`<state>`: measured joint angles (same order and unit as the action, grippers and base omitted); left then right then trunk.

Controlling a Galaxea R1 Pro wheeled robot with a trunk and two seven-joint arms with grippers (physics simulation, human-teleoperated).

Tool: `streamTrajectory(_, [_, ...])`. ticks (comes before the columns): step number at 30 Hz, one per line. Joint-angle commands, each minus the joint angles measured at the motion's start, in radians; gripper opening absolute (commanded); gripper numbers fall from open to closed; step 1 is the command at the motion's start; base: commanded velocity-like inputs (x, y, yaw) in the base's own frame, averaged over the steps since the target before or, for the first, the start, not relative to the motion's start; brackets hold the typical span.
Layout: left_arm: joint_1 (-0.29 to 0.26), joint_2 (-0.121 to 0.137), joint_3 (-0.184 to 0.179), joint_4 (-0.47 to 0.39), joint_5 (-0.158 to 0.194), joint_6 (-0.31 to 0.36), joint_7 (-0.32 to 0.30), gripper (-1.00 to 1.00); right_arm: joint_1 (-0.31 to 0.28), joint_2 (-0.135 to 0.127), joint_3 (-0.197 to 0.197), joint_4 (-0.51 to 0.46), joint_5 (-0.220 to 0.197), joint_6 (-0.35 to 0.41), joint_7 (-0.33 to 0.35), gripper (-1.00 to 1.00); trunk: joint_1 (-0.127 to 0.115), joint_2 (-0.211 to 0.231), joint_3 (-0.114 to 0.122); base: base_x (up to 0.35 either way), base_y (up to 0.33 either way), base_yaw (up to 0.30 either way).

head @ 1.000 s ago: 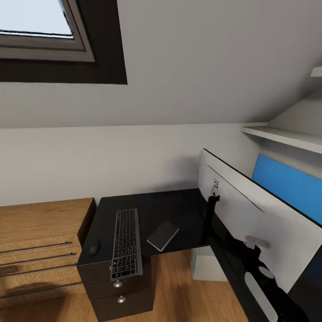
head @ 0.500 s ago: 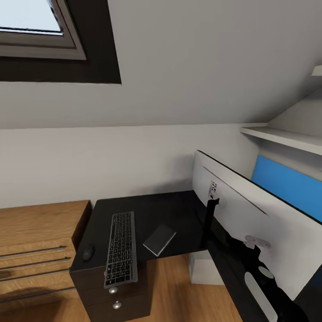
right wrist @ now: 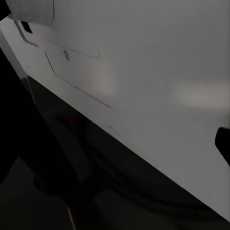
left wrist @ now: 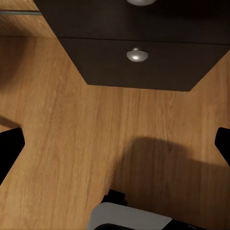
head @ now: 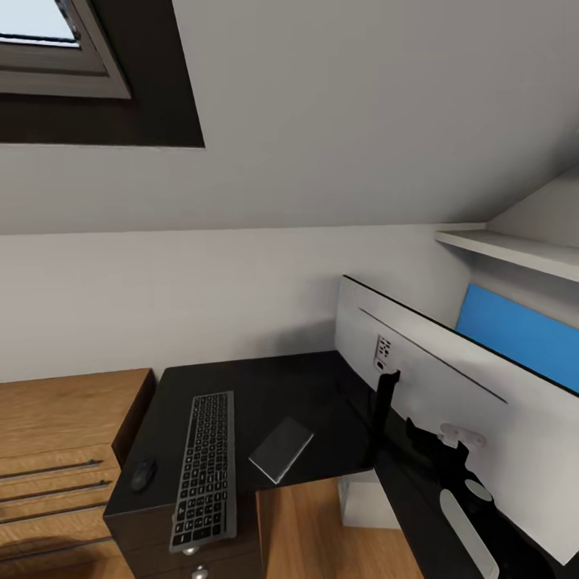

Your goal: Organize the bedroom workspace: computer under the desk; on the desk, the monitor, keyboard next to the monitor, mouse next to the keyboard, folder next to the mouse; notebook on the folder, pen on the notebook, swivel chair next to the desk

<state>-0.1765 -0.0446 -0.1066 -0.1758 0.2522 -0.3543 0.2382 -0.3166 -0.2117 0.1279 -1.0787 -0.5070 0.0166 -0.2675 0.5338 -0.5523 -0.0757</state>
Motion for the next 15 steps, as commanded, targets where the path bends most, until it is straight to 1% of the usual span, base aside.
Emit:
streamTrajectory(1, [-0.001,0.0,-0.009,0.001,0.007,-0.003,0.006,1.0,-0.001,-0.002,0.004,0.001,-0.005,0.002,-0.009,1.0,0.001,-0.002,-0.002,0.036,-0.011,0.0])
streamTrajectory(15, [-0.001,0.0,-0.01,0.0,0.007,-0.003,0.004,1.0,-0.001,0.0,0.006,0.009,-0.005,0.002,-0.009,1.0,0.001,-0.002,-0.002,0.007,-0.002,0.0])
